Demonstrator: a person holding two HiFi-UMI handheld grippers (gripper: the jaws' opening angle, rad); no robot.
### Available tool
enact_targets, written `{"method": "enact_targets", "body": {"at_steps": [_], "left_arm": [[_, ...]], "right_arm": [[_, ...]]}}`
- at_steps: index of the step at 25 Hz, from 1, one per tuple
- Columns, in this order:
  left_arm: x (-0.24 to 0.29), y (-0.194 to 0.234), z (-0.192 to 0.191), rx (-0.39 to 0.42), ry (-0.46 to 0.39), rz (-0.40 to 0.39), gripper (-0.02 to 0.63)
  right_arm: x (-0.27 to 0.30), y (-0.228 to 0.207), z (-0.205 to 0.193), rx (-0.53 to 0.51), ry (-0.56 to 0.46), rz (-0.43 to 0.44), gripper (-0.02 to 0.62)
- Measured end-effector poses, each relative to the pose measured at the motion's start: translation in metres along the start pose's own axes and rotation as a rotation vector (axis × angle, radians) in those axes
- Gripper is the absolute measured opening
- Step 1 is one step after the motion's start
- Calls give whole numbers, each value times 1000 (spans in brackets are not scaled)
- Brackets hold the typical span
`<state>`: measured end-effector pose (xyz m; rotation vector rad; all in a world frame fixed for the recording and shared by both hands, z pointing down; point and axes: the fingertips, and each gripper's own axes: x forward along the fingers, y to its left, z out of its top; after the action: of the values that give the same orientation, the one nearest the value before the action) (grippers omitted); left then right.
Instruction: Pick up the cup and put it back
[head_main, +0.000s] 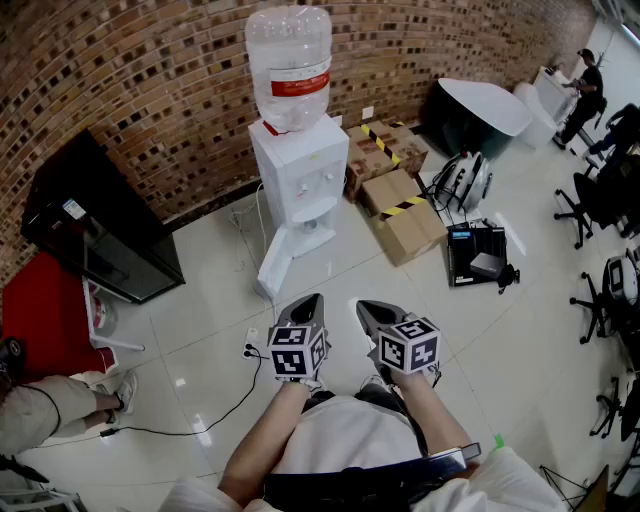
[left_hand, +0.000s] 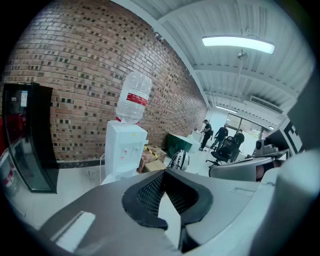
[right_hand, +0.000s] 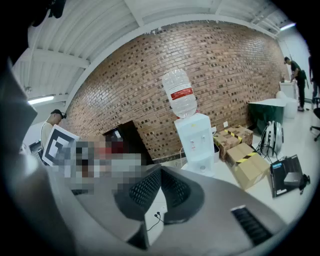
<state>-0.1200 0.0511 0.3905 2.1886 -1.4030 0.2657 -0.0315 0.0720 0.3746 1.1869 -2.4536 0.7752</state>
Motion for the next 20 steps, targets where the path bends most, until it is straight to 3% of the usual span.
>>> {"method": "enact_targets", "body": {"at_steps": [11, 20], "left_arm": [[-4, 10, -9, -11, 11, -3, 0], [24, 1, -17, -16, 53, 28, 0]], "right_arm": [[4, 9, -15, 13, 20, 1, 12], [2, -23, -23, 41, 46, 15, 11]]}}
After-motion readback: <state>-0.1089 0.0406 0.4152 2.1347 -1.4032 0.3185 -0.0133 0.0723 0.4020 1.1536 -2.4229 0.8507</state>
